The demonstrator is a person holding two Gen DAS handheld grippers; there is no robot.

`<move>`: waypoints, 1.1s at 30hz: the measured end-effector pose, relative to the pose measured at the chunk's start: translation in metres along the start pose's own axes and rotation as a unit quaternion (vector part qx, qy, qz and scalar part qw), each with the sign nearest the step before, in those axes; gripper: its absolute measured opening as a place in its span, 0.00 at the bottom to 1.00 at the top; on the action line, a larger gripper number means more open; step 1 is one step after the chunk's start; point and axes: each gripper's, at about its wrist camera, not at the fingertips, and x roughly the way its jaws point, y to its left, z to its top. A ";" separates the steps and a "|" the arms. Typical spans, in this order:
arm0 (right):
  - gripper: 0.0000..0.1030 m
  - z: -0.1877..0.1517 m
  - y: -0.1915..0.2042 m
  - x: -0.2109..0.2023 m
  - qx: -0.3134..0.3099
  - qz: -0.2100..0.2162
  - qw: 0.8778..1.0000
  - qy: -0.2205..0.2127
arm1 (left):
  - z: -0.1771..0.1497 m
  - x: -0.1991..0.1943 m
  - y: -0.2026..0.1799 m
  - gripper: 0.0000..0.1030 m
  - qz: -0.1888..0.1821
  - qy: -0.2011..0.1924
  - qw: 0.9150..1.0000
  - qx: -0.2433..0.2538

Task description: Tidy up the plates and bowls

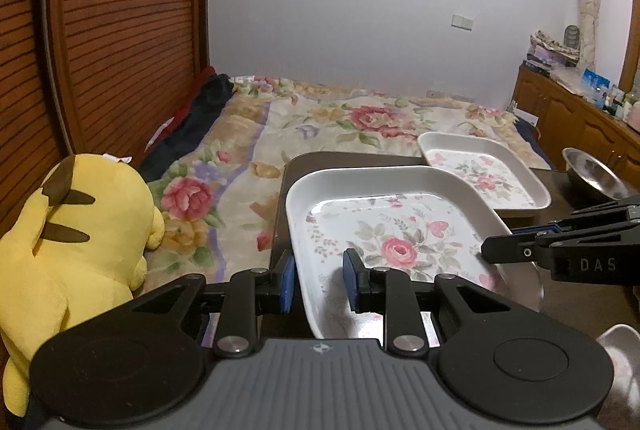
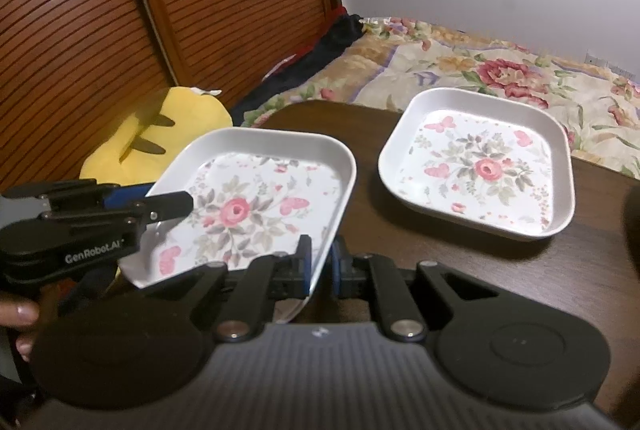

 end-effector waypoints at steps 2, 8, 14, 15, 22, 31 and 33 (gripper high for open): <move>0.11 0.000 0.000 -0.007 -0.001 -0.001 1.000 -0.004 | 0.000 -0.007 -0.006 0.26 -0.002 -0.004 1.000 0.004; 0.11 -0.003 -0.002 -0.031 -0.003 -0.010 1.000 -0.020 | 0.000 -0.028 -0.023 0.26 -0.013 -0.015 1.000 0.010; 0.11 -0.010 -0.006 -0.058 -0.003 -0.018 0.999 -0.033 | -0.003 -0.049 -0.044 0.26 -0.023 -0.024 0.999 0.022; 0.11 -0.012 -0.007 -0.062 -0.002 -0.019 0.999 -0.035 | -0.004 -0.052 -0.047 0.26 -0.024 -0.025 0.999 0.024; 0.11 -0.025 -0.017 -0.091 0.003 -0.026 0.999 -0.046 | -0.010 -0.069 -0.070 0.26 -0.034 -0.029 0.998 0.037; 0.11 -0.048 -0.030 -0.120 0.012 -0.038 0.998 -0.055 | -0.025 -0.089 -0.098 0.26 -0.051 -0.025 0.997 0.053; 0.11 -0.054 -0.031 -0.125 0.015 -0.040 0.998 -0.055 | -0.028 -0.094 -0.103 0.26 -0.054 -0.024 0.997 0.054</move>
